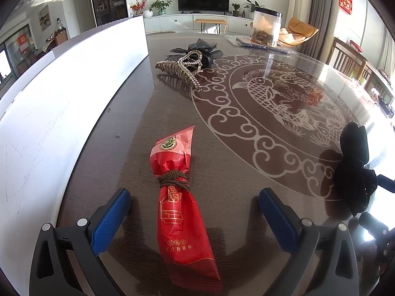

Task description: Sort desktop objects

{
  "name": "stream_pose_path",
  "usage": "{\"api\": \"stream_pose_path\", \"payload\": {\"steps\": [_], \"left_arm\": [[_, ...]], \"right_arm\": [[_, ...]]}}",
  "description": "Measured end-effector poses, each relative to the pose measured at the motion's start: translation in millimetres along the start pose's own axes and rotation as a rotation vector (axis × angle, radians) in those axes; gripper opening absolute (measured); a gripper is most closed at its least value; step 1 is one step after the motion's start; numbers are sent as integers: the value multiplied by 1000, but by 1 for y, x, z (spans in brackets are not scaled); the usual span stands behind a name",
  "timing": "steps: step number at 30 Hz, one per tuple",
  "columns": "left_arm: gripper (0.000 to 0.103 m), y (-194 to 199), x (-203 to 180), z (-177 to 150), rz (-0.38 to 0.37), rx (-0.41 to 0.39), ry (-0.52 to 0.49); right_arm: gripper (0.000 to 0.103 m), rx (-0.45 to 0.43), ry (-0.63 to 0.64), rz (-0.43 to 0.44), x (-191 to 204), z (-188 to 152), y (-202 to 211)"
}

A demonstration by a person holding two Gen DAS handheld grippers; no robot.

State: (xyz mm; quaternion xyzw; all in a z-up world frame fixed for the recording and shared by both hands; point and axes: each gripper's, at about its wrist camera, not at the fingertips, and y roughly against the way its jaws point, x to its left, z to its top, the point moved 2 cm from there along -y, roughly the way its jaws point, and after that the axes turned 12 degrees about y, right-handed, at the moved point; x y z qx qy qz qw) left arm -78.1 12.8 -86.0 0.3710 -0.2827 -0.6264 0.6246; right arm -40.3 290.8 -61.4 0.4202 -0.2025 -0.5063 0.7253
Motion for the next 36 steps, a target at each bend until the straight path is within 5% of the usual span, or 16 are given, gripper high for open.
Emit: {"api": "stream_pose_path", "payload": {"steps": [8, 11, 13, 15, 21, 23, 24, 25, 27, 31, 36], "left_arm": [[103, 0, 1, -1, -13, 0, -2], [103, 2, 2, -3, -16, 0, -6], [103, 2, 2, -3, -12, -1, -4], [103, 1, 1, -3, -9, -2, -2], [103, 2, 3, -3, -25, 27, -32], [80, 10, 9, -6, -41, -14, -46], [42, 16, 15, -7, -45, -45, -45], [22, 19, 21, -7, -56, -46, -25], [22, 25, 36, -5, -164, -24, 68], [22, 57, 47, -6, -252, -104, 133], [22, 89, 47, -13, -272, -136, 136]], "right_arm": [[103, 0, -1, -2, 0, 0, 0], [103, 78, -68, 39, 1, -1, 9], [103, 17, -125, 130, 3, 2, 24], [103, -12, -135, 105, 5, 16, 27], [102, 30, -237, 75, 6, 61, -26], [75, 6, -167, -3, 17, 68, -29], [49, 1, -128, -22, 21, 70, -28], [43, -4, -118, -10, 24, 70, -27], [43, -27, -123, 21, 27, 68, -18], [43, -90, -74, 38, 37, 63, 14], [43, -69, -17, 66, 50, 50, 24]]}}
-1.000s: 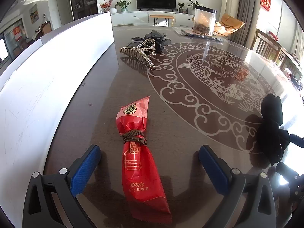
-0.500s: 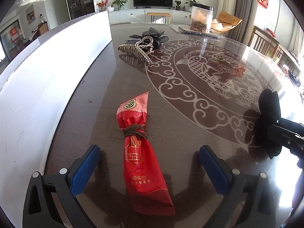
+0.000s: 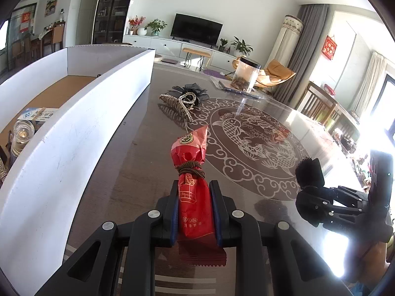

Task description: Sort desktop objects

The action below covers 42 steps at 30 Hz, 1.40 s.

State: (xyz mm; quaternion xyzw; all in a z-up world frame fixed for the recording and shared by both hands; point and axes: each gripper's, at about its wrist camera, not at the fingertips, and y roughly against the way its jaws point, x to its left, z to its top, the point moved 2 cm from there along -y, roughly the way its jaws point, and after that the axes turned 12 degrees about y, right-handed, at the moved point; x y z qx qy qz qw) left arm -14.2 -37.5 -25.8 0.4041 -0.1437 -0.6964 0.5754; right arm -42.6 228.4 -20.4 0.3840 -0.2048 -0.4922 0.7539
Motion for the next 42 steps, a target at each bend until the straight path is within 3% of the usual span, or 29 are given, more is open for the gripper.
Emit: {"api": "stream_pose_path", "payload": {"steps": [3, 7, 12, 16, 20, 21, 22, 24, 26, 30, 34, 36, 38, 40, 42], "left_arm": [[22, 33, 1, 11, -21, -48, 27], [22, 87, 23, 49, -4, -140, 78], [22, 132, 100, 102, 153, -206, 158], [22, 133, 178, 122, 271, -151, 280], [23, 106, 220, 125, 349, -57, 320], [26, 97, 227, 124, 369, -19, 333], [34, 87, 234, 122, 394, 19, 347], [48, 72, 245, 116, 443, 76, 371], [52, 69, 250, 108, 444, 81, 385], [53, 85, 235, 101, 428, -8, 365], [53, 107, 190, 100, 351, -92, 319], [53, 113, 152, 96, 283, -117, 254], [64, 111, 105, 93, 192, -110, 169], [96, 102, 60, 83, 111, -93, 81], [101, 85, 18, 69, 48, -67, 3]], "right_arm": [[43, -42, 27, 41, 15, 17, 8], [43, -139, 121, 130, 58, 79, 21], [43, -245, 263, 291, 146, 169, 25], [43, -251, 340, 410, 221, 221, 8], [45, -164, 385, 458, 278, 246, -33], [50, -132, 387, 478, 288, 247, -44], [64, -96, 394, 499, 297, 248, -55], [74, -67, 410, 513, 307, 247, -66], [75, -84, 413, 519, 303, 245, -64], [86, -193, 362, 508, 265, 228, -39], [102, -320, 330, 378, 199, 191, -10], [103, -344, 294, 289, 161, 161, -4], [103, -293, 238, 211, 121, 131, -13], [103, -198, 170, 136, 81, 101, -30], [103, -87, 109, 39, 40, 71, -45]]}}
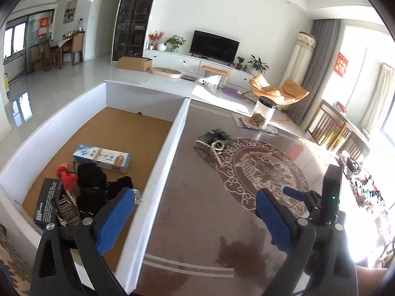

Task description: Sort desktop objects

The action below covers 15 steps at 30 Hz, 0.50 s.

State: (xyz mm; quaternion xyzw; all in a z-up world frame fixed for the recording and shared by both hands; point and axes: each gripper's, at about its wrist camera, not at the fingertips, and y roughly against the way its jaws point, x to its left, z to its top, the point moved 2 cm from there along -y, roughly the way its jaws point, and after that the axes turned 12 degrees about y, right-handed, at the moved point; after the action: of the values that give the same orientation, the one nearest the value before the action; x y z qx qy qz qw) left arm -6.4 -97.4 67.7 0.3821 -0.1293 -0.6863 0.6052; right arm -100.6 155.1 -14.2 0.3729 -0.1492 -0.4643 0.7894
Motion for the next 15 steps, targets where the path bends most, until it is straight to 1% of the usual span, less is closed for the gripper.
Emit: {"api": "stream_pose_path", "payload": {"steps": [2, 3, 4, 6, 8, 10, 12, 15], "left_arm": [[101, -20, -38, -19, -48, 74, -73], [101, -35, -51, -28, -48, 106, -107], [101, -49, -64, -38, -30, 132, -143], [101, -81, -80, -55, 32, 180, -197], [101, -110, -87, -67, 95, 236, -215], [101, -134, -87, -74, 150, 272, -208], [101, -144, -82, -82, 184, 270, -188], [101, -152, -72, -93, 208, 255, -163]], "right_arm": [[103, 71, -43, -73, -31, -29, -1], [103, 91, -57, -99, -43, -41, 2], [103, 107, -65, -121, -51, -50, 2], [103, 134, -74, -147, -65, -66, 6], [103, 148, -84, -148, -67, -76, 3], [103, 143, -92, -149, -67, -80, 1], [103, 147, -104, -152, -64, -79, 0], [103, 149, -107, -141, -59, -76, -3]]}}
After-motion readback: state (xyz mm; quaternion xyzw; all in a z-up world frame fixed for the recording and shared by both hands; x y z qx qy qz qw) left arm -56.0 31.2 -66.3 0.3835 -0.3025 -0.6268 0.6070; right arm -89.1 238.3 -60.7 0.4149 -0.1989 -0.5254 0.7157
